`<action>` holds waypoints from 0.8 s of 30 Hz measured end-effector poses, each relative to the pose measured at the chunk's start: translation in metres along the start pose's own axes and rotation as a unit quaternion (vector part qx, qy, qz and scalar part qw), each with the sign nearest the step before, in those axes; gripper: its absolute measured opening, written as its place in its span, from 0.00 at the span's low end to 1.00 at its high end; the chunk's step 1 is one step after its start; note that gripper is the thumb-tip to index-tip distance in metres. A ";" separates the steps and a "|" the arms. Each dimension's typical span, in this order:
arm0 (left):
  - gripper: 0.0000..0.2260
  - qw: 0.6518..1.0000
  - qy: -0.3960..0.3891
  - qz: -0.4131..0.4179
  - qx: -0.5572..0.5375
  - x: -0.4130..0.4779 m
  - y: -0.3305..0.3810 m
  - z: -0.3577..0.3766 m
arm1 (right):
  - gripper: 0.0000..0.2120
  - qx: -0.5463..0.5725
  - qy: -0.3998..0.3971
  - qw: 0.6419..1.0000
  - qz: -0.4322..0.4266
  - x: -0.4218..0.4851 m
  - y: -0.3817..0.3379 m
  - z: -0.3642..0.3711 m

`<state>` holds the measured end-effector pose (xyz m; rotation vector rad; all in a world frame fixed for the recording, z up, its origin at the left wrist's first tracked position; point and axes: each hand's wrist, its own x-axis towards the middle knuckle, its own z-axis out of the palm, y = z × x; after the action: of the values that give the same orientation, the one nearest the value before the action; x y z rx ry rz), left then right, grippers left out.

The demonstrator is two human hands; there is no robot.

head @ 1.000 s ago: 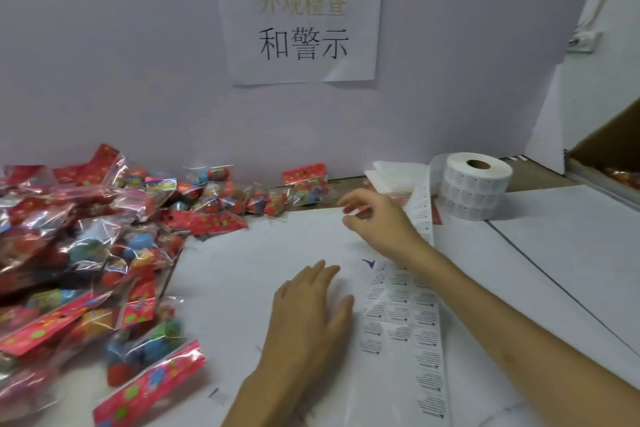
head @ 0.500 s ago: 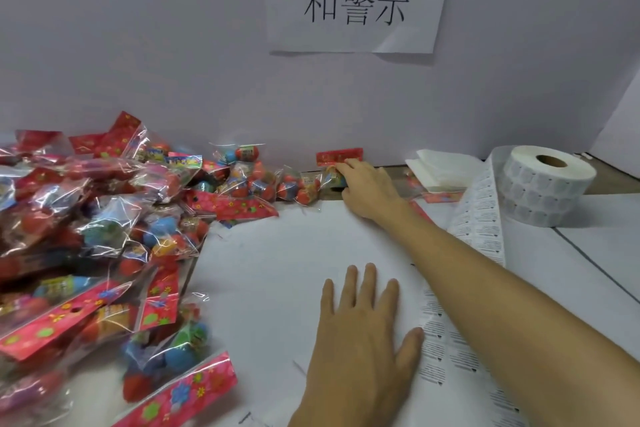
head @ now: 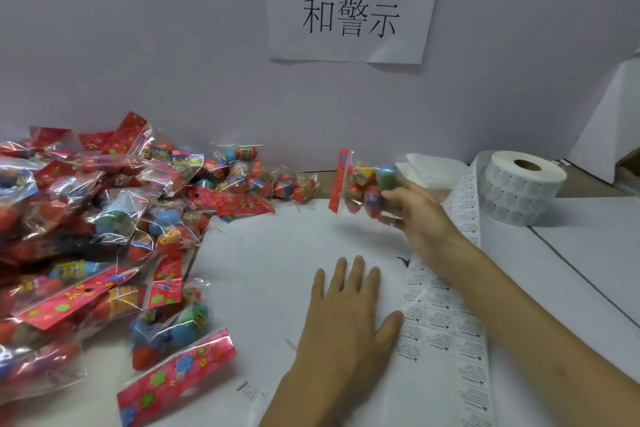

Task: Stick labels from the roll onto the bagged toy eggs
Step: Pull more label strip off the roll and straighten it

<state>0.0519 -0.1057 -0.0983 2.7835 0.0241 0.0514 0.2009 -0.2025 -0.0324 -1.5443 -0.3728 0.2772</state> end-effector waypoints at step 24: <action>0.08 0.764 0.168 -0.138 -0.607 -0.001 0.002 -0.046 | 0.15 0.010 -0.008 1.000 0.018 -0.103 0.011 -0.001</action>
<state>0.0487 -0.0919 -0.0545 1.4056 0.3542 0.3523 0.1081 -0.2443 -0.0494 -1.5310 -0.3541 0.3203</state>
